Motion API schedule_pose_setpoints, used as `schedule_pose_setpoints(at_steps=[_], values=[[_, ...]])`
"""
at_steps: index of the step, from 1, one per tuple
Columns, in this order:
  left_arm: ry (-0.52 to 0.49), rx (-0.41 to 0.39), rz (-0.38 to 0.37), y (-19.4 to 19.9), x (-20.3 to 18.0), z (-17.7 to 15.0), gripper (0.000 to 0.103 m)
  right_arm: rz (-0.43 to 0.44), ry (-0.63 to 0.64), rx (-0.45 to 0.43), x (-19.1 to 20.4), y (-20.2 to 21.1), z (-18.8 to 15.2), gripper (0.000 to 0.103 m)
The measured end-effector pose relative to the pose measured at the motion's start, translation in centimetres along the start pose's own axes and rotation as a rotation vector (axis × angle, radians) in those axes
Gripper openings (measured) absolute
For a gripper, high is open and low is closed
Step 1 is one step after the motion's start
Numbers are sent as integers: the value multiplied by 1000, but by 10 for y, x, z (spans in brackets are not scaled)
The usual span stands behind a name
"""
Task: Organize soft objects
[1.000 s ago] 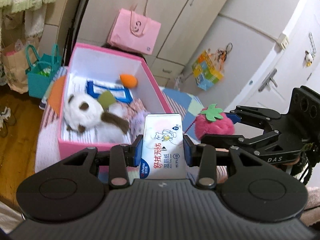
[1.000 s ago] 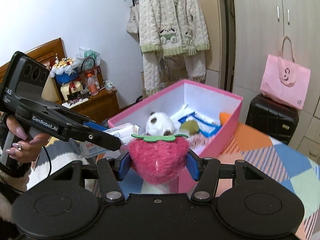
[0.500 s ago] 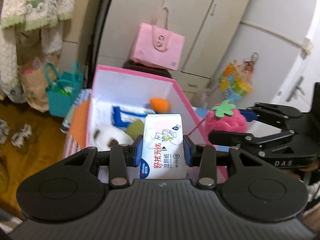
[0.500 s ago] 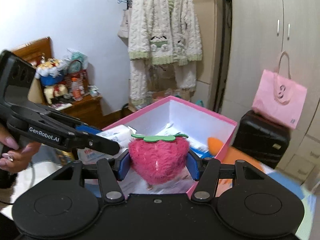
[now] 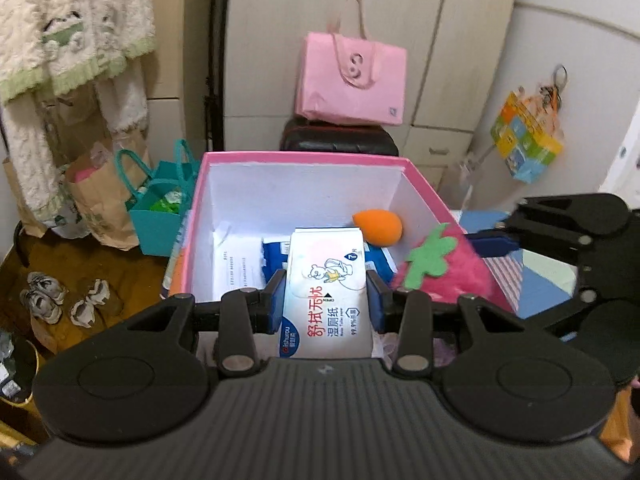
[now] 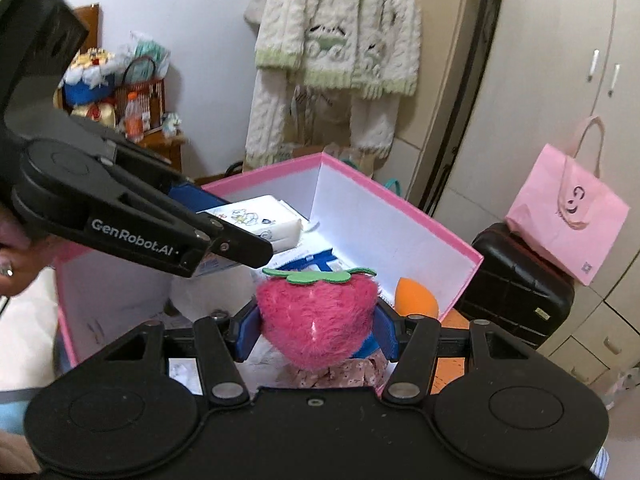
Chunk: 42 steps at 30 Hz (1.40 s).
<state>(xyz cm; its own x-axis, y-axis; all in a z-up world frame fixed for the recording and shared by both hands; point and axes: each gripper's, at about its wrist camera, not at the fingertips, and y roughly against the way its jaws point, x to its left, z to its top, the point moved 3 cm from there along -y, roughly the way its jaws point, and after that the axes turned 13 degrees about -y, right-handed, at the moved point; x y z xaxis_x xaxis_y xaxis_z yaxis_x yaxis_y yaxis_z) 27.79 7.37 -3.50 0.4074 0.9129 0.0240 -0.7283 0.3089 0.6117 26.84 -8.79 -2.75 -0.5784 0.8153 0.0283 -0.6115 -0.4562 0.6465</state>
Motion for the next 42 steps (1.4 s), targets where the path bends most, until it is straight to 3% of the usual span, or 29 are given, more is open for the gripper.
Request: schedule_pose_setpoints(at_steps=[7,9,16,23,34,38,42], values=[[-48,57,52,-11,-4,2,43,-42,138,47,9,-27,-8,67],[-47,30,68,-4,-5,1,49,-64,122,41,8,-29,-8,74],[27,-42,65,28,0,-12,61,-74,1,-57,1,1,-14,77],[37,-85,47,55,-10,-23,68,-70,-86,-145,8,42,-28,78],[27,-128,41,90,-34,-36,75,-133,-169,-186,22,81,-45,82],[17,-149,35,104,-48,-41,78,-156,-186,-203,27,95,-52,90],[-7,-165,33,116,-62,-45,82,-174,-200,-228,28,113,-60,91]])
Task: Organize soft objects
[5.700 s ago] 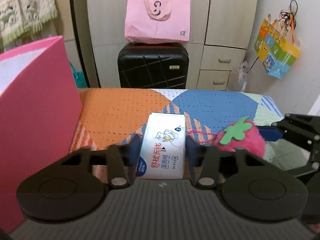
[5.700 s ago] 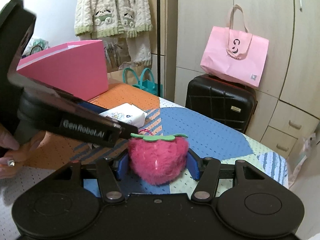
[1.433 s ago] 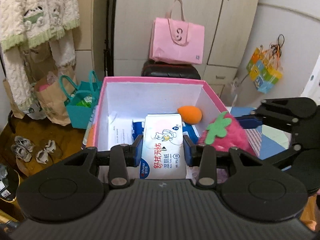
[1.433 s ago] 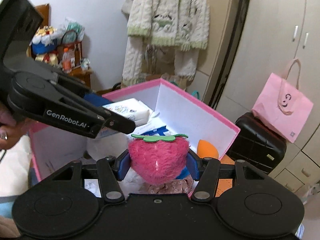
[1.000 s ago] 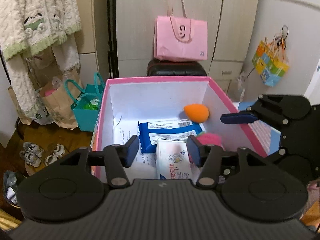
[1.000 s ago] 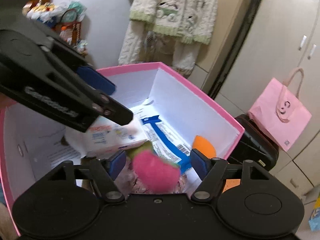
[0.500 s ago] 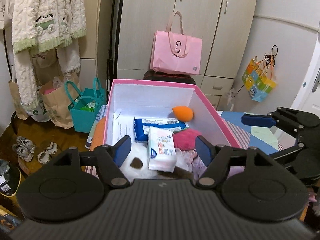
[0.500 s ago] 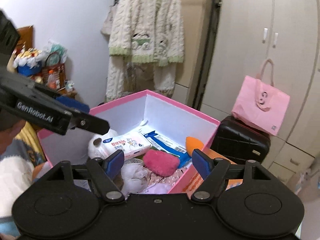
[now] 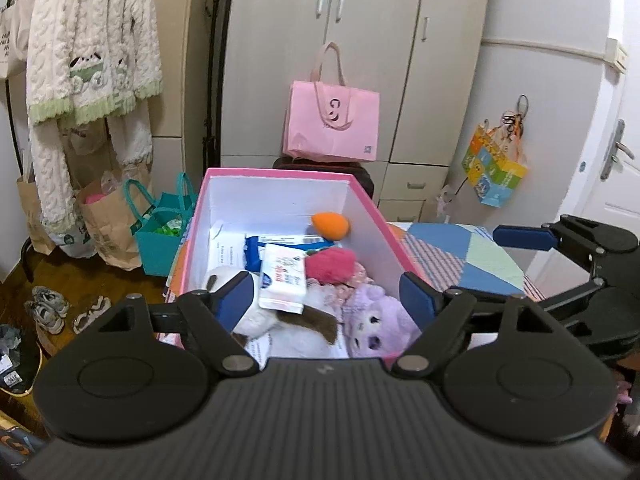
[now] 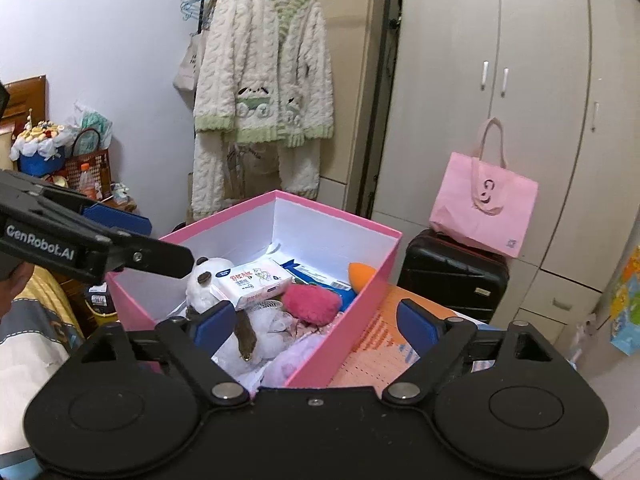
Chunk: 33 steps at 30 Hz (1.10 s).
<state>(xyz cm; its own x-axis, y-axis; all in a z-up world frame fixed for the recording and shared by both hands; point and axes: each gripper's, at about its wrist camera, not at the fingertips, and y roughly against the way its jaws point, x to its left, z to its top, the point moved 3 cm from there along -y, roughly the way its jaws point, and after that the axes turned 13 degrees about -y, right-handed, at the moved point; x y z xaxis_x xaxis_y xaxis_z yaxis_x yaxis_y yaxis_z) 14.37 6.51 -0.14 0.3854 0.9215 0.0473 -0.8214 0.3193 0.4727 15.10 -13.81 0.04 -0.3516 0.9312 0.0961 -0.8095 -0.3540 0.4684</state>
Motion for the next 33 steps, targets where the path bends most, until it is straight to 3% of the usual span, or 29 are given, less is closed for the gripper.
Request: schedule_pose_setpoints(at_steps=[8,13,15,21,25,33], values=[[-13,-41,11,19,-26,-5,103,-95,-94,-27,-19,28,-10,101],[62,63,161,12,-30,-7,103,-160,-111,111,-25,27,-16,101],[68,91,180,10,-30,-6,103,-159,-70,150,-22,28,-19,101],[-28,112,178,14,-45,-4,103,-189,-99,64,-23,50,-21,101],[-70,72,220,24,-61,-5,103,-189,-155,21,-31,63,-20,101],[-43,-6,242,33,-75,-8,103,-252,-231,-29,-35,83,-28,101]])
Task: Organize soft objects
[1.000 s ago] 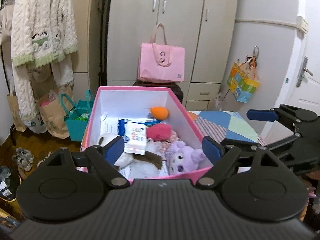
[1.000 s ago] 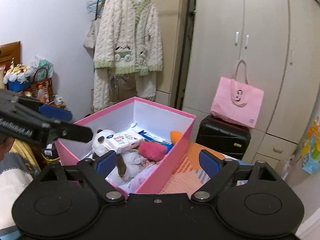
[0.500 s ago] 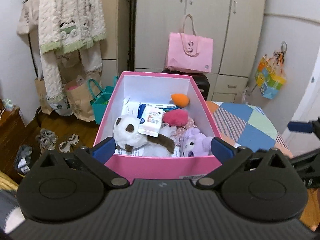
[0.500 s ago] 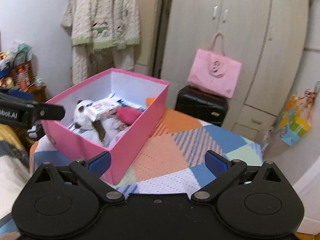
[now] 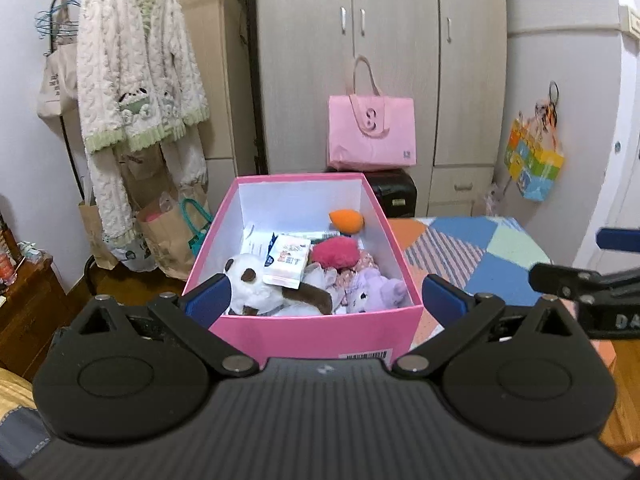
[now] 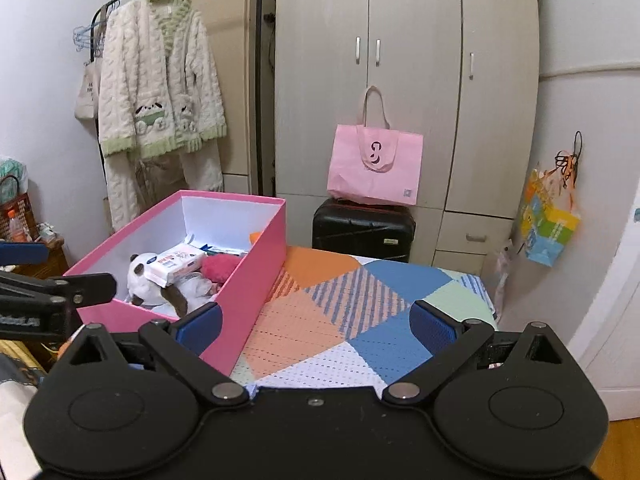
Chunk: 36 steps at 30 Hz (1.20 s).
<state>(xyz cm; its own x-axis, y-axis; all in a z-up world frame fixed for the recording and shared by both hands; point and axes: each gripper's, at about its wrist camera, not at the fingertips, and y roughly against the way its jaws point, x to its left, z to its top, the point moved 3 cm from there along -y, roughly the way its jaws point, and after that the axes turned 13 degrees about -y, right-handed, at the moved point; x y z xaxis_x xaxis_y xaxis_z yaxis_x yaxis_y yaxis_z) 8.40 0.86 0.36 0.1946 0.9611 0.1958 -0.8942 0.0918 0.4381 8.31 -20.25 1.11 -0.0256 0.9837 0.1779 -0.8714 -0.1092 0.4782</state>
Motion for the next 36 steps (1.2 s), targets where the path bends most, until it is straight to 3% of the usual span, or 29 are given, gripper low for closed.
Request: schedule_pose_setpoints(at_steps=[5,8,15,23,36], values=[[68,-49,9,7,2,-8,103,-18,-15,-17,-3,13,-9,101],[39,-73,46,11,-2,-9,103,-55,-14,-25,-5,16,-15,101],[26,-116,54,20,-9,-15,103,-116,-16,-54,-12,23,-20,101],[5,-101,87,19,-12,-16,103,-152,-9,-73,-9,28,-26,101],[-11,-65,74,21,-18,-22,103,-197,0,-108,-16,37,-29,101]])
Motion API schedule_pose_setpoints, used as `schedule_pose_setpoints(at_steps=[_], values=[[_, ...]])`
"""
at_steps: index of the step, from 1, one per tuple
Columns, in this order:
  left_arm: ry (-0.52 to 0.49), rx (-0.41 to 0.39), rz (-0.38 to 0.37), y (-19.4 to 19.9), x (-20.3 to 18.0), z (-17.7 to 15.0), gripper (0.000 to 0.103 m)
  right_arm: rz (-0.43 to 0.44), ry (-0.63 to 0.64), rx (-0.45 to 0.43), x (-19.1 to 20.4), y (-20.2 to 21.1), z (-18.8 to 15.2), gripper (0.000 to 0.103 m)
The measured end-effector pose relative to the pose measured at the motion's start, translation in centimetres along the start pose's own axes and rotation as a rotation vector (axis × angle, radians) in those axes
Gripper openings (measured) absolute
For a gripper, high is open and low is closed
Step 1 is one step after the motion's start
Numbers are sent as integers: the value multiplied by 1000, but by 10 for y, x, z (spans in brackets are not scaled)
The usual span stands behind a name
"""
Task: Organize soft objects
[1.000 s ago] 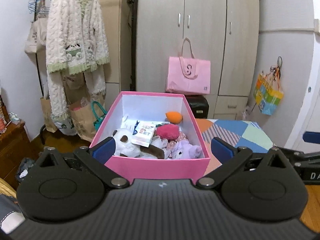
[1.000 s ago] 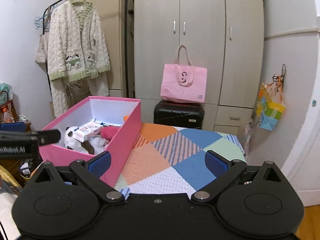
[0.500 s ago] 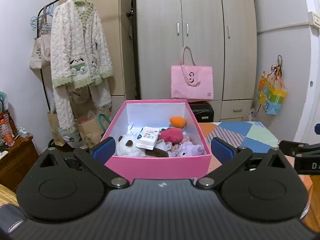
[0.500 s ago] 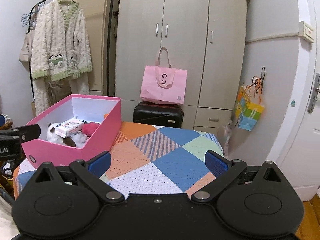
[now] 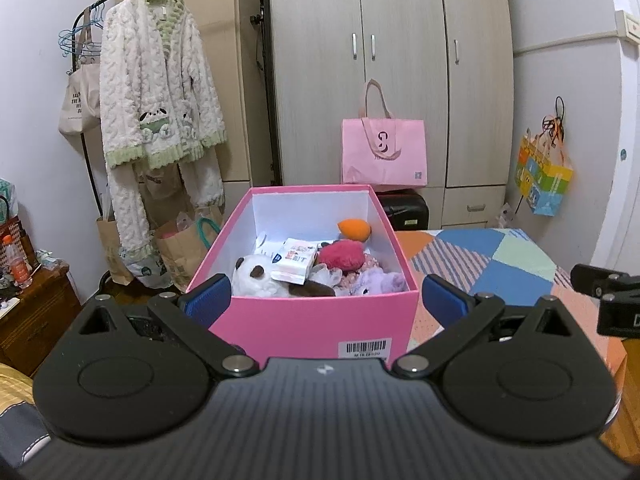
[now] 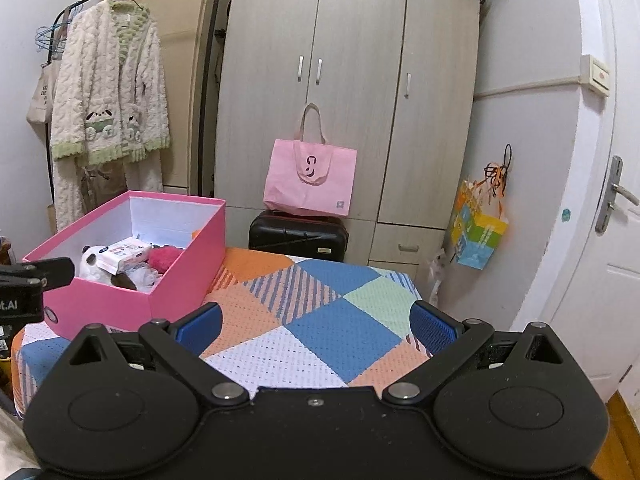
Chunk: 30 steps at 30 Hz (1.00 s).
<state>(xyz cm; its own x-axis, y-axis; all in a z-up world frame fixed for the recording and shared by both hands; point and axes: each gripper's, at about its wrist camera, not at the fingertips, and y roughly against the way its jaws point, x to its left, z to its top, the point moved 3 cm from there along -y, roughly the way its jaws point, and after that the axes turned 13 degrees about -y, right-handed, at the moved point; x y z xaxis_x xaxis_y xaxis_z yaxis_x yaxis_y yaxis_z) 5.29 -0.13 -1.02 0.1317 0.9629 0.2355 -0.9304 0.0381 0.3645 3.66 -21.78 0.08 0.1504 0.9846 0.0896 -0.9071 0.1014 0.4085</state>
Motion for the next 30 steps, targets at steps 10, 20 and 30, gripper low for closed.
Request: schedule_pose_setpoints(at_steps=[10,20,30], values=[[-19,6,14,-1,-4,-3,103,-4,-15,8,-4,-3,-4,101],[-6,15,20,-6,-1,-7,103,-27,0,-2,-1,-6,-8,101],[16,19,13,-9,7,-10,103,-32,-14,15,-2,-10,-8,101]])
